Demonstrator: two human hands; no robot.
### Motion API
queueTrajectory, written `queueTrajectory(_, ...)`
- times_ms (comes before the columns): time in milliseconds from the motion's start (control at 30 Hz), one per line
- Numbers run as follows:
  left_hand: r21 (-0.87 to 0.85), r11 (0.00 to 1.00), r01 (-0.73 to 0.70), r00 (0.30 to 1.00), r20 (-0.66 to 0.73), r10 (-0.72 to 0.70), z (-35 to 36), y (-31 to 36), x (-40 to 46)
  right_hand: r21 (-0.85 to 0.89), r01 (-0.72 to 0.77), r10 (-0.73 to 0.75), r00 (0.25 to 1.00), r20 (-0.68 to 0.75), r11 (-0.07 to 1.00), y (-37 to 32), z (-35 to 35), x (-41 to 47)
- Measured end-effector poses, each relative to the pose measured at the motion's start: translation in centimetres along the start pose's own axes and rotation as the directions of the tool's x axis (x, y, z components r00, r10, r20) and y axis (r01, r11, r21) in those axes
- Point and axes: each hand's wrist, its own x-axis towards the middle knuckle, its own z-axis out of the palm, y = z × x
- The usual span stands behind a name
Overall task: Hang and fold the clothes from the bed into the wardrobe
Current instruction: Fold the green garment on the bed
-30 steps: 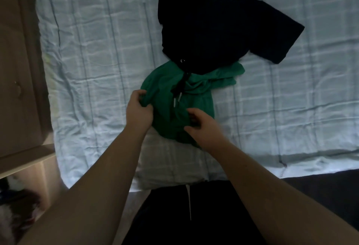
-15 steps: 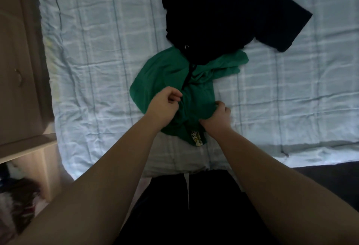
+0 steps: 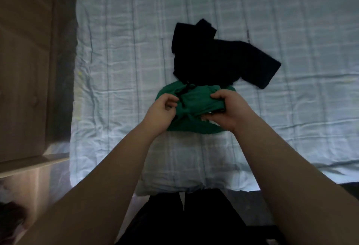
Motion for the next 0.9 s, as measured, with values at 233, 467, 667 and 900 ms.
queueTrajectory(233, -0.107, 0.971, -0.215, 0.973, -0.106, 0.203, -6.5, 9.4, -3.9, 0.104, 0.158, -0.176, 0.966, 0.189, 0.982, -6.0, 9.7, -8.9)
queueTrajectory(467, -0.117, 0.844, -0.523, 0.852, -0.069, 0.519, -10.8, 16.2, -9.8, 0.306, 0.265, -0.358, 0.881, 0.310, 0.915, -9.7, 18.9, -18.8)
queueTrajectory(667, 0.256, 0.754, -0.605, 0.660, -0.369, 0.655, -13.3, 20.8, -10.6, 0.294, 0.337, -0.432, 0.822, 0.370, 0.894, -11.1, 22.4, -25.3)
queueTrajectory(900, 0.000, 0.788, -0.615, 0.739, -0.349, 0.577, -20.4, 26.7, -9.6, 0.132, 0.453, -0.472, 0.846, 0.248, 0.882, -15.0, 20.7, -28.4)
